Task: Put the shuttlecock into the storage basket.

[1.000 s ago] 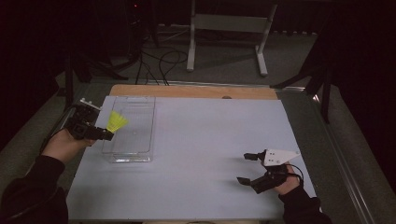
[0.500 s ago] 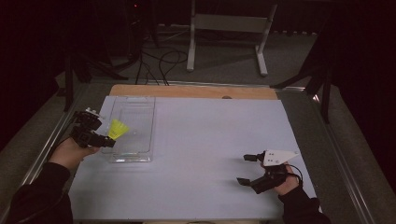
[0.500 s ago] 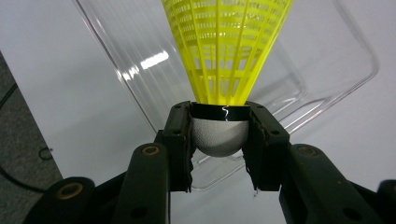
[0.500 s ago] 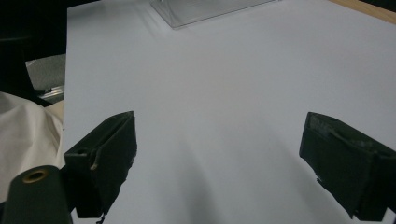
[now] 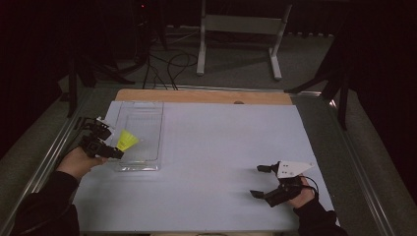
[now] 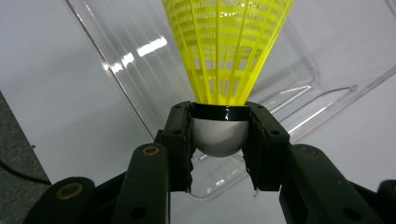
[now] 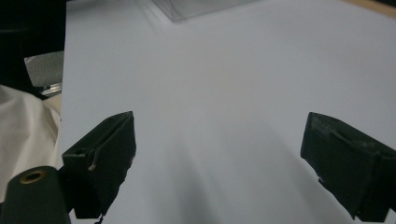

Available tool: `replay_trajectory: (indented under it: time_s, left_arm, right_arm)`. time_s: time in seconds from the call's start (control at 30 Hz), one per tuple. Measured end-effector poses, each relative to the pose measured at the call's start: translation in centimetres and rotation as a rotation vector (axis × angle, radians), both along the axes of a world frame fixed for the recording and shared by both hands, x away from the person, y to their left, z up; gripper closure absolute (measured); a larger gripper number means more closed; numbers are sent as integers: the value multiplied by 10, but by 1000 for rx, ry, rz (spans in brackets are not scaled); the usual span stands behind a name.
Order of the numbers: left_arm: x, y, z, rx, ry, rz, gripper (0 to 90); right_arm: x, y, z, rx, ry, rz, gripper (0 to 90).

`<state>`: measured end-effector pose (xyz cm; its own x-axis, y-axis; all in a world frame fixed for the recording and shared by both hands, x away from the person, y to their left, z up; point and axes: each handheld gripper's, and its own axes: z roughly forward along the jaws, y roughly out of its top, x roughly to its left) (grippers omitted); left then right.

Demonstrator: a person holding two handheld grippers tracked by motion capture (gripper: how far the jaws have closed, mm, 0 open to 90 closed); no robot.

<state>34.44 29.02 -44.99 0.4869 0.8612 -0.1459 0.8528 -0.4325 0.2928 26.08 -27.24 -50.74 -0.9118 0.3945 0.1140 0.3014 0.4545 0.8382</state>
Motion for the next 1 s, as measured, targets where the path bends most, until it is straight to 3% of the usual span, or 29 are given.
replay_trajectory:
  time_s: [0.27,0.37,0.6,1.0]
  left_arm:
    - [3,-1,-2,4,30,6,650]
    - [4,-2,0,16,21,28,638]
    - [3,-10,10,23,-16,8,434]
    - [1,-13,24,10,-58,15,217]
  right_arm:
    - [-4,-10,-11,-23,29,-28,102]
    - [-5,-12,-10,-19,28,-32,102]
    - [-5,-14,-7,-11,15,-33,102]
    - [-6,-15,-6,-4,11,-35,102]
